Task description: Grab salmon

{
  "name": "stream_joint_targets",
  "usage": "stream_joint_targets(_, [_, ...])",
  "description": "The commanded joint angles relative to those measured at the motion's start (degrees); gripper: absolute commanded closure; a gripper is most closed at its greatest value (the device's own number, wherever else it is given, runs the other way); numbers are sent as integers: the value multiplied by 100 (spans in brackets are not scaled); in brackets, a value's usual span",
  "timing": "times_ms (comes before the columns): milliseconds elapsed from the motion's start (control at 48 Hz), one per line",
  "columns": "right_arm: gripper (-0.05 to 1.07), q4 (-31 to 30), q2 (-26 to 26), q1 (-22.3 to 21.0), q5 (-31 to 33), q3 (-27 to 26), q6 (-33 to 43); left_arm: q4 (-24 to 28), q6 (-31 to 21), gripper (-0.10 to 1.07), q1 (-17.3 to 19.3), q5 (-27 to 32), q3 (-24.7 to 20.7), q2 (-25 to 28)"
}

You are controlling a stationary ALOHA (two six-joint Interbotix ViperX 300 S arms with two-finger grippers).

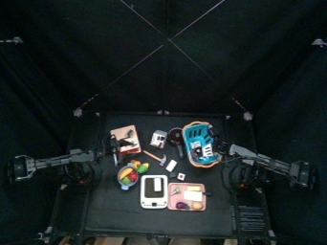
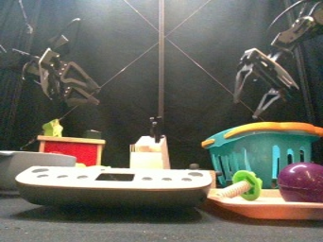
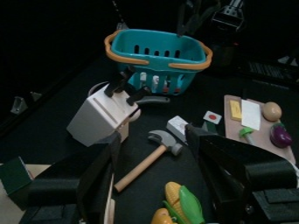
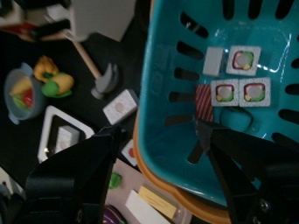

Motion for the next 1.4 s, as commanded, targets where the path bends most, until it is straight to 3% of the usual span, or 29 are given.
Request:
stream_joint_targets(0, [4, 176, -18, -114, -88, 0, -272, -9, 0, 3, -9, -18, -70, 9])
stream_joint_targets(354, [5, 220, 387, -202, -334, 343, -422, -9, 0, 3, 44, -18, -70, 9])
stream_joint_targets(1000, [5, 167, 1529, -211, -334, 141, -510, -9, 0, 4, 97, -18, -44, 9])
stream_joint_targets(1375, [5, 18, 1872, -308, -343, 105, -519, -9, 0, 4, 114, -18, -18, 9])
